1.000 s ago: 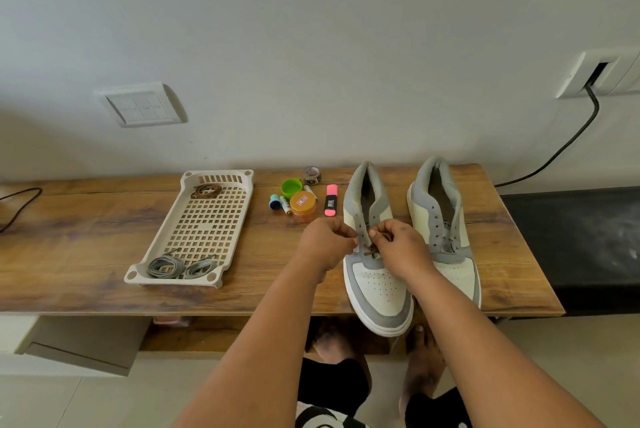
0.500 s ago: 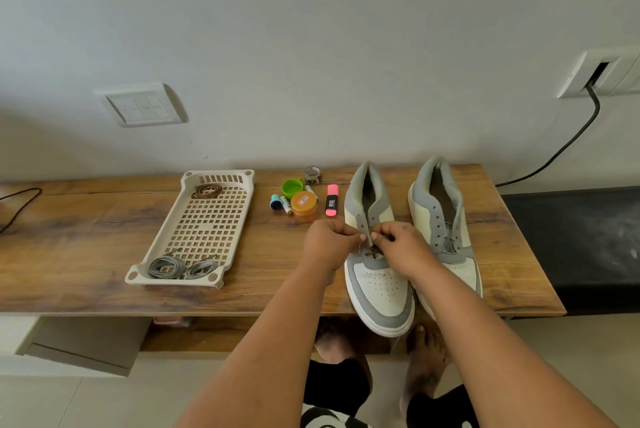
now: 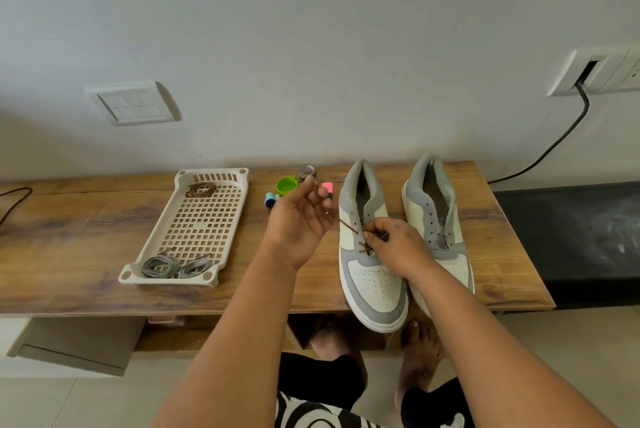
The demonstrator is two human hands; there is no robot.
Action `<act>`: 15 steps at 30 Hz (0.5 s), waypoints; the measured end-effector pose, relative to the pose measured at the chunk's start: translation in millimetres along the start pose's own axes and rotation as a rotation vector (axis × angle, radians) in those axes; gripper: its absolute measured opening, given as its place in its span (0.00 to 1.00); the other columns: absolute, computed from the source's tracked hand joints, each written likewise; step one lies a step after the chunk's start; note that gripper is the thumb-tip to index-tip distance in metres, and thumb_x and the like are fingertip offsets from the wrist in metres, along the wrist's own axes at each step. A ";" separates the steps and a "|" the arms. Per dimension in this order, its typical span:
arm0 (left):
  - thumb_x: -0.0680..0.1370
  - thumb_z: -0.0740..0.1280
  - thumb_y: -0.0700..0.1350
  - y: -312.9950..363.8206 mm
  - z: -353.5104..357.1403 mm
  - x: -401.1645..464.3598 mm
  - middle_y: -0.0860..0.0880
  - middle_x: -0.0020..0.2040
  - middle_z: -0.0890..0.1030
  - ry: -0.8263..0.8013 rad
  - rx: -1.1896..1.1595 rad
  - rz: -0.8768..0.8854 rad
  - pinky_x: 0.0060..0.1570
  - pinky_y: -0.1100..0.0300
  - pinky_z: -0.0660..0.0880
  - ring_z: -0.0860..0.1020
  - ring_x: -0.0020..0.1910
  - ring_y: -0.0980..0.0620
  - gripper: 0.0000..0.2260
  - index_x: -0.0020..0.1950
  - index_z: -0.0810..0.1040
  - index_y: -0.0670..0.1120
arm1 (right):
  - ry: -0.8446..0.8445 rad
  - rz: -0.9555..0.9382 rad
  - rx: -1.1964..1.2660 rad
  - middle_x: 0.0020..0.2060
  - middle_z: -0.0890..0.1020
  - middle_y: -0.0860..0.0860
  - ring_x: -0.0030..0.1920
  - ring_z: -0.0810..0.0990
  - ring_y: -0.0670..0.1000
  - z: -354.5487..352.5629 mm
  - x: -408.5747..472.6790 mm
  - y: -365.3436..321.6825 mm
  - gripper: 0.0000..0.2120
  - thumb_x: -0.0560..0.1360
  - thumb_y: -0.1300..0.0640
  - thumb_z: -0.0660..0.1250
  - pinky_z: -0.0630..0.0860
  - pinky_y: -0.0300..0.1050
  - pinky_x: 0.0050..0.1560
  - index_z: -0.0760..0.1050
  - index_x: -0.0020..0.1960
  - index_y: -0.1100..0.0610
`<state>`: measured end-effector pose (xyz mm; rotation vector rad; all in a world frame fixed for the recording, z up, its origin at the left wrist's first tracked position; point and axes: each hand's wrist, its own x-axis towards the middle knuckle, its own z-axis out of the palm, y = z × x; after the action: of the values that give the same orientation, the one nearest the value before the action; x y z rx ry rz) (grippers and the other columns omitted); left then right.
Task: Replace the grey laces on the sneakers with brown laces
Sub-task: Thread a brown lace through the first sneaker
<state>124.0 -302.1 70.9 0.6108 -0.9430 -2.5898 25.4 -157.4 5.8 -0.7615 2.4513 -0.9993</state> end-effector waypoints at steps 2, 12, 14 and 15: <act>0.81 0.60 0.43 -0.1 -0.1 0.0 0.49 0.32 0.77 0.035 0.183 -0.014 0.36 0.58 0.75 0.72 0.27 0.53 0.11 0.39 0.74 0.44 | 0.009 -0.006 -0.019 0.48 0.78 0.46 0.56 0.75 0.52 1.7 2.4 3.3 0.10 0.80 0.52 0.64 0.73 0.46 0.56 0.79 0.60 0.49; 0.79 0.68 0.53 -45.7 -16.4 20.0 0.53 0.46 0.80 0.029 1.636 0.129 0.49 0.54 0.75 0.77 0.48 0.52 0.09 0.47 0.77 0.48 | 0.048 -0.055 -0.001 0.47 0.81 0.48 0.57 0.75 0.52 5.0 7.1 10.8 0.07 0.78 0.48 0.67 0.74 0.45 0.52 0.80 0.55 0.46; 0.80 0.67 0.49 -42.6 -12.0 15.4 0.53 0.43 0.78 -0.034 1.543 0.131 0.47 0.55 0.73 0.75 0.45 0.52 0.08 0.46 0.77 0.45 | 0.052 -0.065 0.001 0.46 0.80 0.48 0.56 0.75 0.52 4.9 8.0 11.8 0.07 0.78 0.48 0.67 0.75 0.46 0.52 0.80 0.54 0.46; 0.81 0.65 0.48 -38.2 -9.5 12.7 0.52 0.42 0.77 -0.057 1.457 0.108 0.46 0.56 0.72 0.74 0.44 0.52 0.09 0.47 0.77 0.44 | 0.057 -0.071 -0.001 0.45 0.80 0.47 0.56 0.76 0.52 5.0 8.6 12.4 0.07 0.78 0.48 0.67 0.76 0.48 0.53 0.80 0.54 0.46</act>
<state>112.2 -284.6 35.3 0.7003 -2.6904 -1.4115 17.2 -157.8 -7.8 -0.8373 2.4884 -1.0595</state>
